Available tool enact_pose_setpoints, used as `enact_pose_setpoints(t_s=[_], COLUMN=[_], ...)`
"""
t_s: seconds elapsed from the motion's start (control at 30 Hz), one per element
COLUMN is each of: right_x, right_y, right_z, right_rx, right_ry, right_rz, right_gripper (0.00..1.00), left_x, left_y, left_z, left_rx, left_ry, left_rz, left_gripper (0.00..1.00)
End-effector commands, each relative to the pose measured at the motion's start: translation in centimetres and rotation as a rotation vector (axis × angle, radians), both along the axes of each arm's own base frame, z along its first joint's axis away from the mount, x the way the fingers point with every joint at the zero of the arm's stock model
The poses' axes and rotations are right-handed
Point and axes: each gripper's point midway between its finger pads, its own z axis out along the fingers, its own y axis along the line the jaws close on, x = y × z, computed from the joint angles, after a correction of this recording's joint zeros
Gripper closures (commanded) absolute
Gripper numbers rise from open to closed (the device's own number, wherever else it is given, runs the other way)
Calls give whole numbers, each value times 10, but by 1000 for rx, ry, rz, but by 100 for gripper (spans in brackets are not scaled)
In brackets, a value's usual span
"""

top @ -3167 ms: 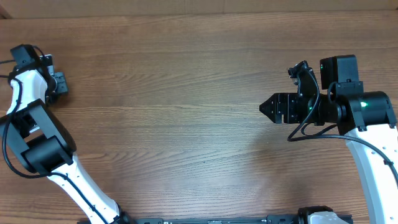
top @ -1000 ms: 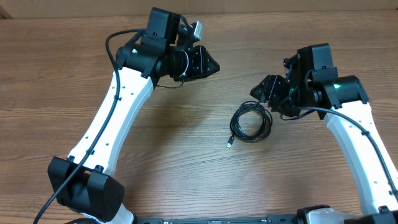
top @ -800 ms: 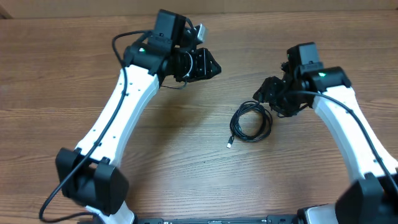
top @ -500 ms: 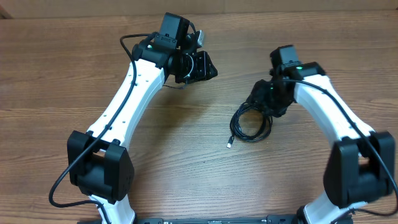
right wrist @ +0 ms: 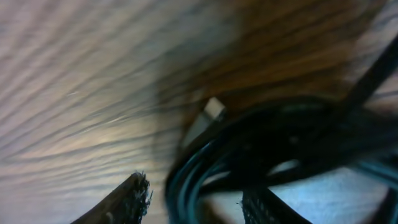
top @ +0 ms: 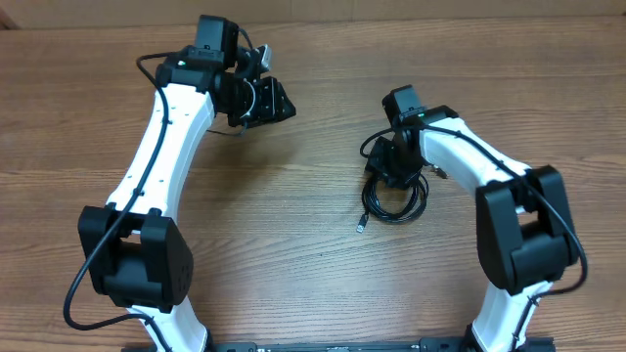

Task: Untangle cables

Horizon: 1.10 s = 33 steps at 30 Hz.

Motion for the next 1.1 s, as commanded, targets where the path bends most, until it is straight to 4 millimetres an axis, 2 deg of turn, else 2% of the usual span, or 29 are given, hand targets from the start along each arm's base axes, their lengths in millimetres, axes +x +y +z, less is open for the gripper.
enact_pose_setpoints(t_s=[0.0, 0.1, 0.2, 0.23, 0.27, 0.33, 0.43, 0.6, 0.67, 0.77, 0.9, 1.07], right_x=[8, 10, 6, 3, 1, 4, 11, 18, 18, 16, 17, 25], right_y=[-1, -1, 2, 2, 2, 6, 19, 57, 60, 60, 55, 46], right_z=[-5, -5, -2, 1, 17, 47, 99, 189, 208, 224, 230, 243], right_rx=[-19, -16, 1, 2, 2, 25, 109, 374, 419, 442, 481, 577], right_ry=[-8, -15, 3, 14, 21, -12, -96, -261, -289, -307, -286, -277], right_rz=[-30, -26, -19, -12, 7, 52, 91, 146, 115, 66, 10, -29], right_gripper=[77, 96, 96, 96, 96, 96, 96, 96, 96, 96, 96, 96], left_x=[-4, -4, -8, -9, -13, -19, -29, -44, -49, -52, -53, -59], left_y=[-7, -7, -10, -13, -19, -29, -47, -70, -76, -80, -80, -84], left_z=[3, 3, 4, 6, 10, 18, 35, 65, 80, 96, 97, 99], left_rx=[-12, -15, -32, -48, -90, -154, -274, -469, -563, -641, -597, -466], left_ry=[-31, -28, -17, -12, -3, -20, -61, -102, -116, -144, -165, -218], left_rz=[-74, -75, -84, -91, -112, -175, -287, -406, -442, -479, -478, -470], left_gripper=[62, 61, 63, 67, 76, 81, 80, 74, 70, 64, 60, 59])
